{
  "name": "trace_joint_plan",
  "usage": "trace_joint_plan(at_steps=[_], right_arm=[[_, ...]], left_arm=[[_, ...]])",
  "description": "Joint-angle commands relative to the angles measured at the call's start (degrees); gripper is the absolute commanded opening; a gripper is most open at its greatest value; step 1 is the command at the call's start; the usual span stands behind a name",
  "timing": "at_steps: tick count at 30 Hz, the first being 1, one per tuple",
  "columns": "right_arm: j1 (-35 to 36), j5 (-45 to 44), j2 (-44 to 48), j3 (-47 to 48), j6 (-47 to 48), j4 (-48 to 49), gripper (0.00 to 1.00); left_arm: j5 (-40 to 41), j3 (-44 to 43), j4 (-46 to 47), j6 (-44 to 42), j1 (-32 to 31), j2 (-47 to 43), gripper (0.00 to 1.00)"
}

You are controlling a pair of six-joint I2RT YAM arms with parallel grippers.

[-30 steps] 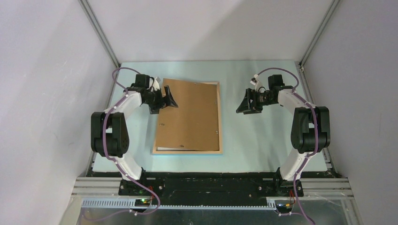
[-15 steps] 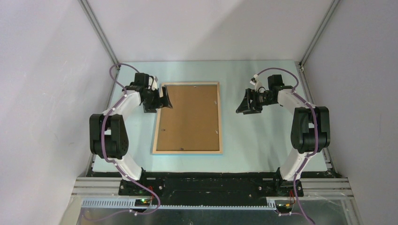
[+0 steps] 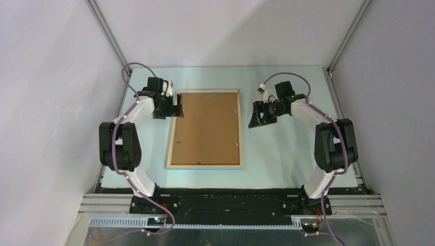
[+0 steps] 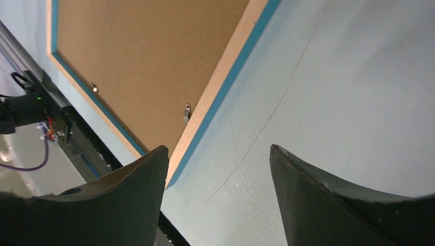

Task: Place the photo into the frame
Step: Place the photo frame item in the photo frame, then move the photo frame to the center of the board.

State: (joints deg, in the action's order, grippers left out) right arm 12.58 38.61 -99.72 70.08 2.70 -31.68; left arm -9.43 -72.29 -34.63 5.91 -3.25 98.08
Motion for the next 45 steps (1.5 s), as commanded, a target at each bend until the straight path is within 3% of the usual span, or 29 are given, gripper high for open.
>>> trace_joint_plan(at_steps=[1,16,26,36,45], right_arm=[[3.0,-5.73,-0.67,2.76,1.41,1.15,0.76],[8.57,-7.83,-14.44,13.28,-4.79,2.65,0.65],[9.49,-6.43,-20.95,17.22,-6.9,2.45,0.56],[10.21,-7.57,-23.32,18.0,-7.22,2.16,0.31],[7.01,-7.24,-19.63,13.63,-4.25,-0.2,0.14]], left_arm=[[1.29,-2.63,0.22,-4.28,0.07,2.43,0.97],[-6.76,-5.38,-1.55,-3.47,2.87,9.23,0.8],[-11.91,-4.7,-1.73,-2.18,5.23,12.08,0.56],[-18.41,-2.06,-1.9,-3.3,5.43,12.29,0.36],[-26.84,0.06,-3.42,-8.15,3.92,12.25,0.31]])
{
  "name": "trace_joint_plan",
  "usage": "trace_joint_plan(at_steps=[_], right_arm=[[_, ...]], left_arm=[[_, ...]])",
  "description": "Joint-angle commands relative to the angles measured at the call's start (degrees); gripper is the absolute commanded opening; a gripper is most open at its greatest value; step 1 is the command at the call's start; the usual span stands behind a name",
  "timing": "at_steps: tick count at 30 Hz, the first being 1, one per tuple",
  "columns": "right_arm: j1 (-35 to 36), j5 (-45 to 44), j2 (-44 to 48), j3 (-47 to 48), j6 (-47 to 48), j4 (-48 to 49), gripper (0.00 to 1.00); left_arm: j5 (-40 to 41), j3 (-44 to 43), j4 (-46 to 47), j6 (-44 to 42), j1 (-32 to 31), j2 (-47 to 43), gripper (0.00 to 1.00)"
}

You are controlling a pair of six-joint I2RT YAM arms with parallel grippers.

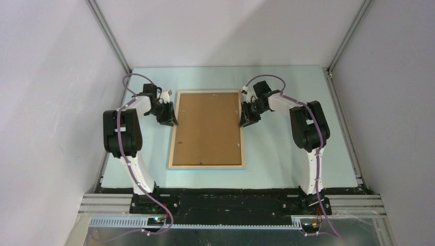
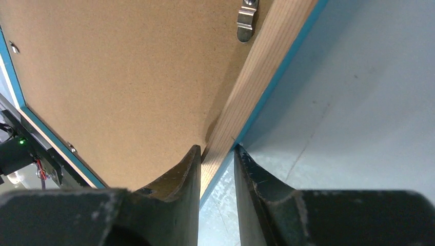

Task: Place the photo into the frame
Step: Move the photo frame to the center of the board, then install the photo frame at the center of the board.

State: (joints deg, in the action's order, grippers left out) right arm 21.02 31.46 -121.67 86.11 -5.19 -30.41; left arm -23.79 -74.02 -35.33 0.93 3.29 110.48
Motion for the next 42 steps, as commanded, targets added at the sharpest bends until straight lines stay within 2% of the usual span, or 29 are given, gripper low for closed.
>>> trace_joint_plan(at_steps=[1,9,16,17,19,20,24,28,42], right_arm=[[-1.68,-0.05,3.06,-2.76,4.52,-2.12,0.13],[-5.98,-0.26,7.52,-9.54,8.67,-4.72,0.07],[-10.25,0.42,11.4,-13.77,11.47,-6.51,0.09],[-10.59,0.63,11.6,-14.08,11.58,-6.99,0.12],[-10.85,0.65,12.24,-14.25,11.98,-7.33,0.27],[-10.88,0.58,12.68,-14.29,12.03,-7.1,0.38],[-10.72,0.09,14.07,-14.14,11.52,-4.81,0.56],[-10.53,-2.52,14.03,-12.15,10.88,-3.23,0.61],[-11.09,-10.87,4.99,-0.12,7.3,-1.97,0.6]], left_arm=[[-13.99,2.11,-3.38,-3.76,-4.55,-0.1,0.31],[-17.89,3.47,-4.61,-7.75,-12.83,0.32,0.31],[-21.72,2.05,-4.61,-6.94,-15.57,0.7,0.32],[-21.77,2.04,-4.64,-6.63,-15.79,0.57,0.32],[-21.25,1.96,-4.53,-6.06,-15.97,0.21,0.33],[-21.01,1.86,-4.56,-5.87,-16.0,0.08,0.33],[-18.82,1.61,-4.51,-5.02,-16.0,-0.06,0.35],[-17.38,1.48,-4.4,-4.78,-15.98,0.48,0.35],[-14.19,1.42,-4.1,-4.47,-15.97,0.45,0.42]])
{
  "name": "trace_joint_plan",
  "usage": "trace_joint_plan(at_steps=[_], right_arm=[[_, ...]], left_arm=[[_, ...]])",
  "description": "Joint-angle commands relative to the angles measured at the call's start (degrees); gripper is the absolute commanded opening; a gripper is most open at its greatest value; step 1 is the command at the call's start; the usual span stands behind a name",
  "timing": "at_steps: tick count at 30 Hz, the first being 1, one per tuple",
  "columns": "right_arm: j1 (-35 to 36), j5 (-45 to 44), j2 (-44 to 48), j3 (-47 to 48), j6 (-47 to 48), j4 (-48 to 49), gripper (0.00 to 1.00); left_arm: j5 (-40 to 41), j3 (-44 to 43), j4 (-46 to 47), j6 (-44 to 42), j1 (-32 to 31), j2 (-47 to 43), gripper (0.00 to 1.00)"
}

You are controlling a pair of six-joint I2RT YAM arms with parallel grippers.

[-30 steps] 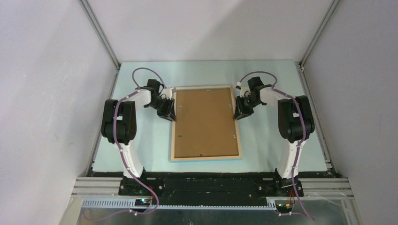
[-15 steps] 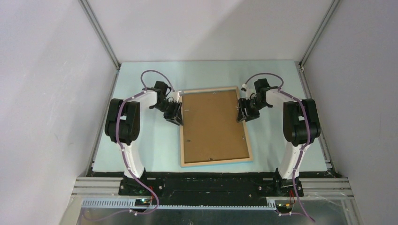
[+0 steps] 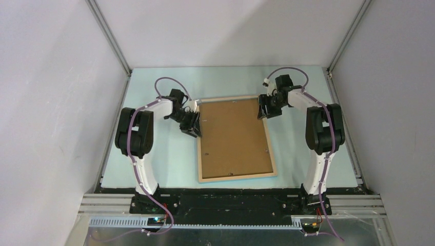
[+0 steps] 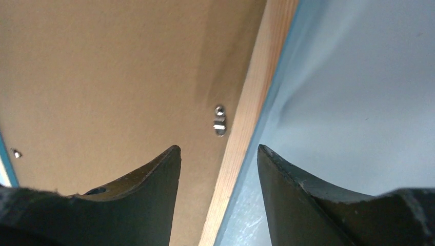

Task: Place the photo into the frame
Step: Install the photo frame at the center of the board.

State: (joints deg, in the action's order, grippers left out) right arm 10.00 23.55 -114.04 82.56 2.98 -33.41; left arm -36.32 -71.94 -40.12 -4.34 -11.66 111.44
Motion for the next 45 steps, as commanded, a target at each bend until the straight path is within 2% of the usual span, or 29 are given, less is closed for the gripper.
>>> trace_joint_plan(at_steps=[1,34,45], right_arm=[[0.04,-3.48,-3.01,4.26,-0.87,0.88,0.6],[4.35,-14.29,-8.46,10.19,-0.47,-3.17,0.52],[4.5,-15.93,-8.24,10.06,0.9,-4.46,0.36]], left_arm=[[-1.53,-0.66,0.69,0.76,-1.0,-0.56,0.42],[-0.63,-0.37,0.74,0.83,-0.99,-0.99,0.44],[-1.1,-0.35,0.7,0.82,-0.83,-0.74,0.43]])
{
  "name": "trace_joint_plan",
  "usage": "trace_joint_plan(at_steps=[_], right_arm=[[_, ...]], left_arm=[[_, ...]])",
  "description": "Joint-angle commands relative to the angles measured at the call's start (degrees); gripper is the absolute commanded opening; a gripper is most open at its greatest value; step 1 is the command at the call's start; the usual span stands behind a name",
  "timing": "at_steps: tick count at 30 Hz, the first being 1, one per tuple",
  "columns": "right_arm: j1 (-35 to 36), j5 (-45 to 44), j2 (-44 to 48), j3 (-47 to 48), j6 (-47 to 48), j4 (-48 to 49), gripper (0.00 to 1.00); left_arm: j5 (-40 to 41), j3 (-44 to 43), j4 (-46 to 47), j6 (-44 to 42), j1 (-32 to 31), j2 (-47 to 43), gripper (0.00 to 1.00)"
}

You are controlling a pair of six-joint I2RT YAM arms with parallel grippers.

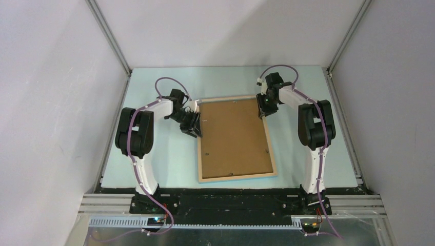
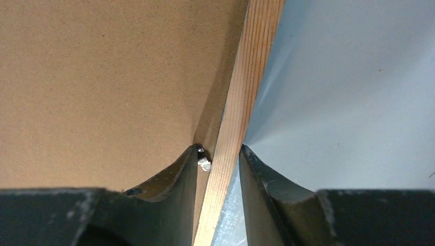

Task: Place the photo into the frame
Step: Install the photo frame at the center of the board.

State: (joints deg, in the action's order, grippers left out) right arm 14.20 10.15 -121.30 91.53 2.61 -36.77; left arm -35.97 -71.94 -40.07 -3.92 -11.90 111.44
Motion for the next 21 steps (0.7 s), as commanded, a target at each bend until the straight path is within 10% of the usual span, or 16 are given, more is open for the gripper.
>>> trace_joint_plan(at_steps=[1,21], right_arm=[[0.26,-2.58,-0.93,1.11,1.35,-1.21,0.35],[-0.12,-0.16,0.01,1.94,3.96,-1.93,0.21]], left_arm=[[-1.46,-0.37,0.69,0.41,-0.54,-0.77,0.43],[-1.9,-0.28,0.69,0.64,0.15,-0.7,0.43]])
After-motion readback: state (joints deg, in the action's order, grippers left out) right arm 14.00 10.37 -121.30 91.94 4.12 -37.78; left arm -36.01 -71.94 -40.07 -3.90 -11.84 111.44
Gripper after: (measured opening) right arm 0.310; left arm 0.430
